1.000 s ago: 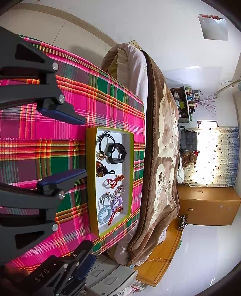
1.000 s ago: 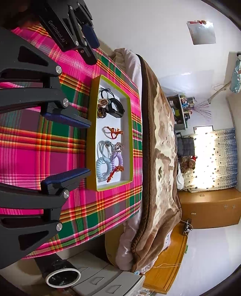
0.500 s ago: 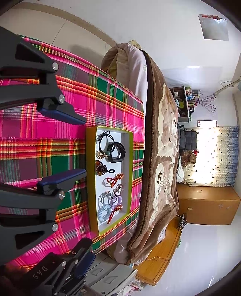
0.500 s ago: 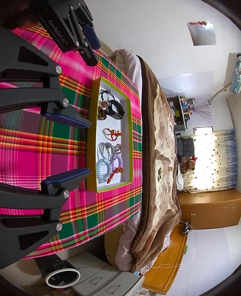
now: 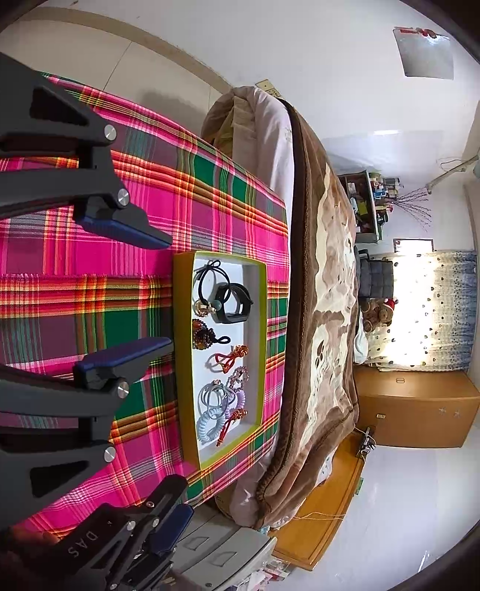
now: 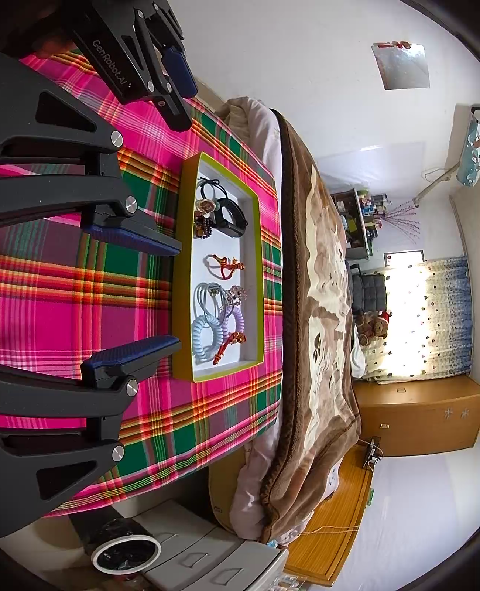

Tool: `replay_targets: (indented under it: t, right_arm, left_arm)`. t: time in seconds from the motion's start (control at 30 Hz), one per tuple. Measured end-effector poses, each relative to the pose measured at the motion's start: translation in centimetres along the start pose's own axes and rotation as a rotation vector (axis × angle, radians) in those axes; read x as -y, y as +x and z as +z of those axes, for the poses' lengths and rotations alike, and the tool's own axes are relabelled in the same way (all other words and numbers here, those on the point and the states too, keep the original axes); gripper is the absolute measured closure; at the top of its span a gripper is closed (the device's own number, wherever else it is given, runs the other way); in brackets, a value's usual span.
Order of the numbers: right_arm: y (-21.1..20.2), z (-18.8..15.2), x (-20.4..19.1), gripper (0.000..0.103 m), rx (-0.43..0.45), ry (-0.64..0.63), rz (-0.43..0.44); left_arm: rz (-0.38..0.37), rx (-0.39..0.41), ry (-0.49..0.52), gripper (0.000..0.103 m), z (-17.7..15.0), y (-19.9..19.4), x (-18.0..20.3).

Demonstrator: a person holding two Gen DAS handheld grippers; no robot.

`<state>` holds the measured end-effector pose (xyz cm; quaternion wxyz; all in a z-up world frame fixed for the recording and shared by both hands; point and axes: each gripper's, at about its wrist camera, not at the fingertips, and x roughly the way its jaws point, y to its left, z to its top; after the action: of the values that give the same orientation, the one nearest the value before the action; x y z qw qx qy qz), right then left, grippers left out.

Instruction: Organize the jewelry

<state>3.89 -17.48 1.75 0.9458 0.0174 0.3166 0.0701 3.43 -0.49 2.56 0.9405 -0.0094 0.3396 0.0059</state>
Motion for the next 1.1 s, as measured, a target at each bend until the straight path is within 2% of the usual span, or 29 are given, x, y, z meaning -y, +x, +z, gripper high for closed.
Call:
replay_targets:
  t: [0.2, 1.1]
  right_arm:
    - [-0.04, 0.03, -0.02, 0.057, 0.000, -0.001, 0.003]
    - [0.09, -0.15, -0.22, 0.057, -0.003, -0.001, 0.001]
  left_arm:
    - [-0.033, -0.007, -0.017, 0.052, -0.07, -0.14, 0.00]
    - [-0.024, -0.005, -0.021, 0.052, -0.09, 0.04, 0.13]
